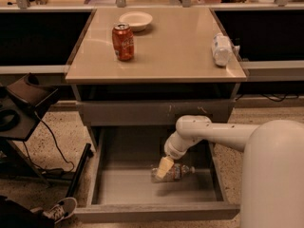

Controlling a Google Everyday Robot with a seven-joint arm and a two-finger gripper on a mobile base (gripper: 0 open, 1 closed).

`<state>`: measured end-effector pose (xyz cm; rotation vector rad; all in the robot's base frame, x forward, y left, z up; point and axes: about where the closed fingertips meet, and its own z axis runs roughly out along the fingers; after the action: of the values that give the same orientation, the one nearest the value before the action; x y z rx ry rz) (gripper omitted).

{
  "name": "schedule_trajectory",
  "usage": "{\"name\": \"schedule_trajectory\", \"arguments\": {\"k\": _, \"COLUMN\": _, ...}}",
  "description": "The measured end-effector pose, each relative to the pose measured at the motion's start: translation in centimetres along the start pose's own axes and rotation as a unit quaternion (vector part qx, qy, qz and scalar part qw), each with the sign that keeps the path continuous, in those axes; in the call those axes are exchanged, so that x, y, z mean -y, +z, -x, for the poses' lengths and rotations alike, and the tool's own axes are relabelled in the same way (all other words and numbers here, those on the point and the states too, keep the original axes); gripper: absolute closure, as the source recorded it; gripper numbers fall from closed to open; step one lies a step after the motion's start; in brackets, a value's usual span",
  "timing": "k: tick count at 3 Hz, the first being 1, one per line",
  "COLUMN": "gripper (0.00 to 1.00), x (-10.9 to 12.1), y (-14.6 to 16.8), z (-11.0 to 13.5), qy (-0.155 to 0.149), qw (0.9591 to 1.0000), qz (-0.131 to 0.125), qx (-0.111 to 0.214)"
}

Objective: Pick water bottle from middle drawer and place on counter

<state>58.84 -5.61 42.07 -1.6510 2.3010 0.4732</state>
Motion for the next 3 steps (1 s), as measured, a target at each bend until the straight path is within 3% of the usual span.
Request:
{"name": "schedule_trajectory", "arguments": {"k": 2, "gripper": 0.00, "x": -0.8, "y": 6.7, "z": -3.6, "qy": 0.024, "qw": 0.9987, "qz": 0.037, "qx": 0.026}}
{"name": "schedule_trajectory", "arguments": {"k": 3, "gripper": 0.00, "x": -1.0, "y": 7.1, "z": -3.7, "qy": 0.025, "qw": 0.9985, "qz": 0.040, "qx": 0.026}}
